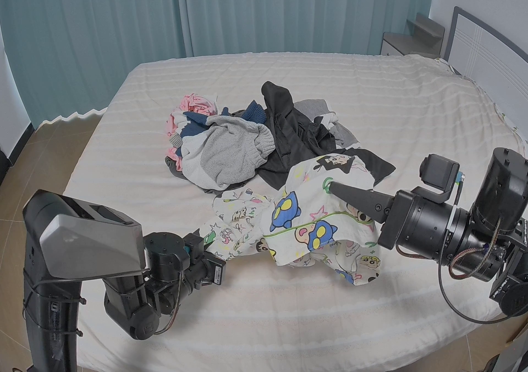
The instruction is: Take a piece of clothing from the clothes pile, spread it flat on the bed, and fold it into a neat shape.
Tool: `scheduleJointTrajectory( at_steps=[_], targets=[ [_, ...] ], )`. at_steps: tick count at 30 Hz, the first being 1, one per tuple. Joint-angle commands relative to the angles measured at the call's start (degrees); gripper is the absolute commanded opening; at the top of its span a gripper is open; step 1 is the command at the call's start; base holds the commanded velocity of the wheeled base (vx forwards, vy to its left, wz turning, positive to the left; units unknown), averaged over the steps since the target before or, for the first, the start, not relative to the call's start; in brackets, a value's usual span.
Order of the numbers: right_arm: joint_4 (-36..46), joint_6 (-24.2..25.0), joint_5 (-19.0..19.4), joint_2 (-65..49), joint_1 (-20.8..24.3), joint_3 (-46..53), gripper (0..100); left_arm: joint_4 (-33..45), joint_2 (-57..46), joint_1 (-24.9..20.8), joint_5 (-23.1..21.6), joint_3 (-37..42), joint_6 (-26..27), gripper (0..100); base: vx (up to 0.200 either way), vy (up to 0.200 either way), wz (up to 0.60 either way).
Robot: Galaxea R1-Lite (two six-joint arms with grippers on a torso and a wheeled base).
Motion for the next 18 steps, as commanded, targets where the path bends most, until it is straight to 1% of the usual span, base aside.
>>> scheduleJointTrajectory(
  at_steps=[1,4,5,7,10,13,14,17,18],
  targets=[
    [0.4,-0.4,-0.5,-2.1,-0.2,0.8,0,-1.0,-9.1,-0.1,0.8,4.5,-4.7,0,0.000,0.000,0.00],
    [1.3,-0.5,-1.2,-2.9,-0.2,0.8,0,-1.0,-12.2,0.0,1.4,5.6,-6.3,0,0.000,0.000,0.00],
    [2.4,-0.5,-1.5,-4.1,-0.2,0.5,0,-1.0,-15.3,0.2,1.8,7.1,-7.3,0,0.000,0.000,0.00],
    [3.3,-0.9,-1.5,-5.4,-0.2,0.4,0,-1.0,-19.2,0.3,1.8,9.3,-7.4,0,0.000,0.000,0.00],
    [4.2,-3.1,-1.6,-7.2,-0.2,0.4,0,-1.0,-25.9,0.1,2.4,12.3,-7.5,0,0.000,0.000,0.00],
    [4.2,-4.1,-1.6,-7.8,-0.2,0.4,0,-1.0,-28.4,-0.1,3.4,13.1,-7.4,0,0.000,0.000,0.00],
    [4.2,-4.7,-1.8,-8.4,-0.2,0.4,0,-1.0,-31.7,-0.1,5.0,13.5,-7.4,0,0.000,0.000,0.00],
    [4.2,-6.1,-2.6,-9.0,-0.2,0.4,0,-1.0,-35.1,-0.1,6.2,13.8,-7.4,0,0.000,0.000,0.00],
    [4.2,-7.8,-3.3,-9.2,-0.2,0.4,0,-1.0,-37.8,-0.1,7.0,14.3,-7.4,0,0.000,0.000,0.00]
  ],
)
